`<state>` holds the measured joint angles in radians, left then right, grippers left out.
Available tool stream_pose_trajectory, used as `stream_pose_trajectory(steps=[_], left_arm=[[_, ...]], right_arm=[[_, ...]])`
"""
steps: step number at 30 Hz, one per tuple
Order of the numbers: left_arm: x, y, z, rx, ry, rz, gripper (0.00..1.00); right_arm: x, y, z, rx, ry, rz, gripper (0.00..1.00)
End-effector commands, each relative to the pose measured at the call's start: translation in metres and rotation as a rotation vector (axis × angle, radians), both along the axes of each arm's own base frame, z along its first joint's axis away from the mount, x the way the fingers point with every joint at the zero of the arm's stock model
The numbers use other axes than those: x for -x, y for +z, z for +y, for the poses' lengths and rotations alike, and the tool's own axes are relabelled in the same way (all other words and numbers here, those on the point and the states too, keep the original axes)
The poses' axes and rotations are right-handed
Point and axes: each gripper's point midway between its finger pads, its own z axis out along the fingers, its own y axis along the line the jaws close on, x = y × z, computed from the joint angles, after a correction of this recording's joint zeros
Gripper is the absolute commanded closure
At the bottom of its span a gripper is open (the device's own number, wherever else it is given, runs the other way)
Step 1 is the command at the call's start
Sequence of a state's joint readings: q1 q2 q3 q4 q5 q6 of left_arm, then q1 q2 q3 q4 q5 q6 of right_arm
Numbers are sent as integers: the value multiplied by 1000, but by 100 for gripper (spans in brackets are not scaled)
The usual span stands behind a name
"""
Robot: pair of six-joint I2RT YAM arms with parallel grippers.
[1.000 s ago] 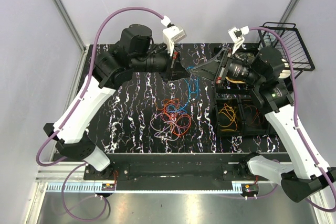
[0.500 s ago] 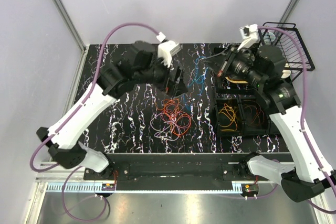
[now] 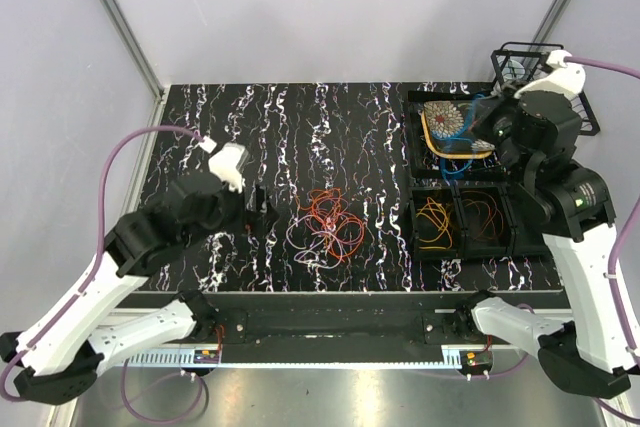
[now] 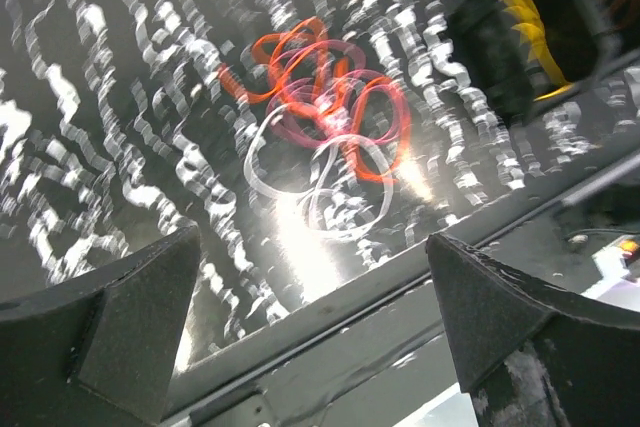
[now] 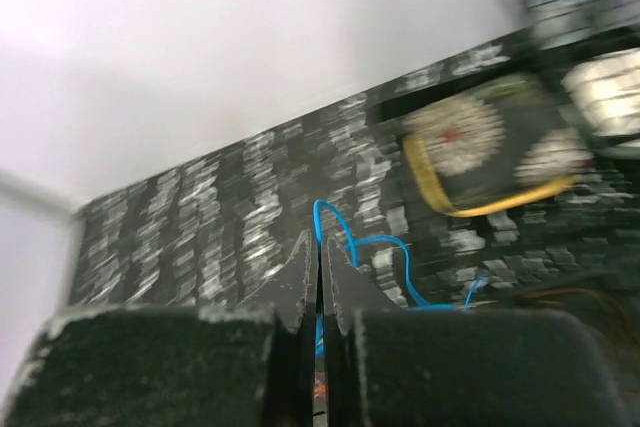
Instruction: Untangle the cables
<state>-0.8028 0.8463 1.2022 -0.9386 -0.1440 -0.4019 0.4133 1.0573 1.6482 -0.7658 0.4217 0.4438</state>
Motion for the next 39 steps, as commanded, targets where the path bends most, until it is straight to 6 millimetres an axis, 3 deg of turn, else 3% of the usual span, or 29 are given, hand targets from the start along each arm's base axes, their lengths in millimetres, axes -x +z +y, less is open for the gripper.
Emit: stream_pose_trajectory(steps=[1,7,12,14,15,19,30,39], left_arm=[[-2,-24,27,-34,125,-14,1],[1,-52,42,-101,138,-19,1],[3,-51,41,-64,134,-37,1],[3,-53,37,-36,127,-48,1],[5,-52,37,-10,130,-58,1],[6,-51,37,40,127,-93,1],[9,-46,43,63,142,-137,1],[11,-46,44,52,149,-139,1]], right_arm=[[24,16,-75,139,-354,-19,100],[38,6,-107,248,-517,29,100],[31,-14,-125,361,-596,122,100],[19,-30,-123,329,-525,161,100],[18,-38,-142,316,-579,196,100],[16,-61,-165,289,-612,282,100],[7,-79,-196,266,-686,329,100],[23,-81,-235,229,-784,345,100]])
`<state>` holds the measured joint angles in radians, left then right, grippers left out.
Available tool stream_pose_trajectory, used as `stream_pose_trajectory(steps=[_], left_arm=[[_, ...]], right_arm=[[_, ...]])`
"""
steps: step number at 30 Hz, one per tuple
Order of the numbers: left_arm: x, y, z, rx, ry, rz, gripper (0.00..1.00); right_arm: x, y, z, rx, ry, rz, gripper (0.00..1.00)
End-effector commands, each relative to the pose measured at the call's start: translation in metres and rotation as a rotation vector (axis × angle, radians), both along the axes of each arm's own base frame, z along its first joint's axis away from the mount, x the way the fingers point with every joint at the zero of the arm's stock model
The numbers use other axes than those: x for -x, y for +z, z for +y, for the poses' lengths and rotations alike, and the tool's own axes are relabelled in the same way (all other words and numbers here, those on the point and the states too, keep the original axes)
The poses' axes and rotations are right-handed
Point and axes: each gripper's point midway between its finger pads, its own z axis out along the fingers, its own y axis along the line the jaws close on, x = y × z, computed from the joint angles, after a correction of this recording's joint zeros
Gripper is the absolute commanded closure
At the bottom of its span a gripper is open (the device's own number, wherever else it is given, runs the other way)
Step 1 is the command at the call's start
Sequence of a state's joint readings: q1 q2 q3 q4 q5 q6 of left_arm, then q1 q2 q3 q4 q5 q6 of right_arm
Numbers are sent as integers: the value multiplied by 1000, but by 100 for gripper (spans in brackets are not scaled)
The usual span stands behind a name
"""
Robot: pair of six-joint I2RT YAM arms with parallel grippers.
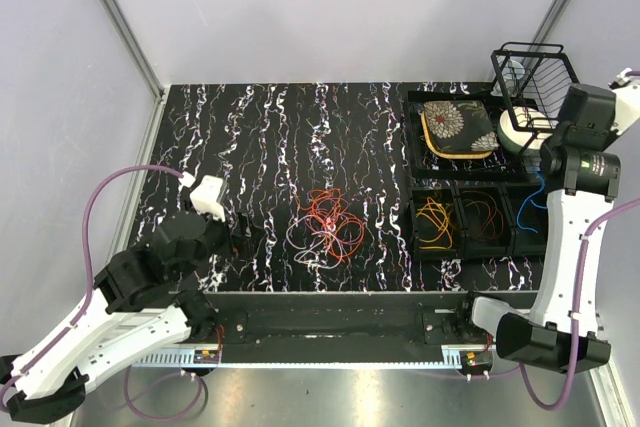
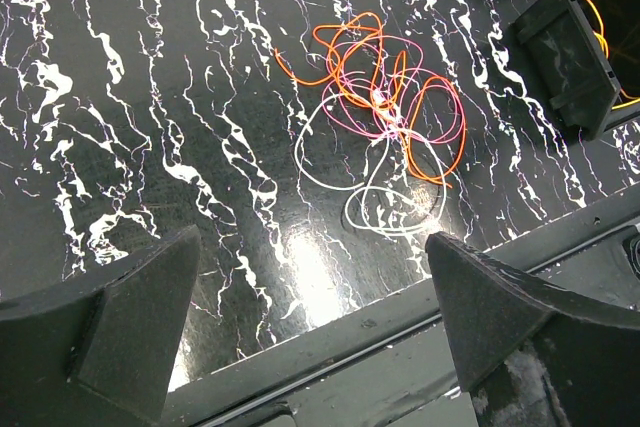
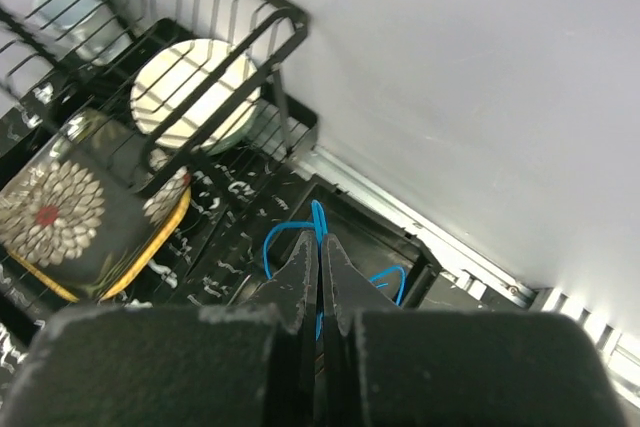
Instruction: Untangle the cables
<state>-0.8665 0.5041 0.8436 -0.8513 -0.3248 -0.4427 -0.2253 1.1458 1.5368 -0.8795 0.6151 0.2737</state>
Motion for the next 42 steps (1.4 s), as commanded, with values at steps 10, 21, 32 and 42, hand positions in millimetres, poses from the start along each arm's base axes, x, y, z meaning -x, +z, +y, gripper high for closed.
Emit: stream_pose_trajectory(steps=[10,21,32,42], left_arm=[[-9,7,1,14,44,-30,1],[-12,0,-4,-27,43,4,1],[-17,-12,-7,-81,52,43,1],[-18,-15,-9,-95,54,55,2]], right_arm=[[-1,-46,-23,-104,-22,-14,100],[-12,-112,-28,-168,-85,-62,100],[-18,-125,-45,-83,-92,-66,100],[-29,-152,-53,-64,-93,-55,100]])
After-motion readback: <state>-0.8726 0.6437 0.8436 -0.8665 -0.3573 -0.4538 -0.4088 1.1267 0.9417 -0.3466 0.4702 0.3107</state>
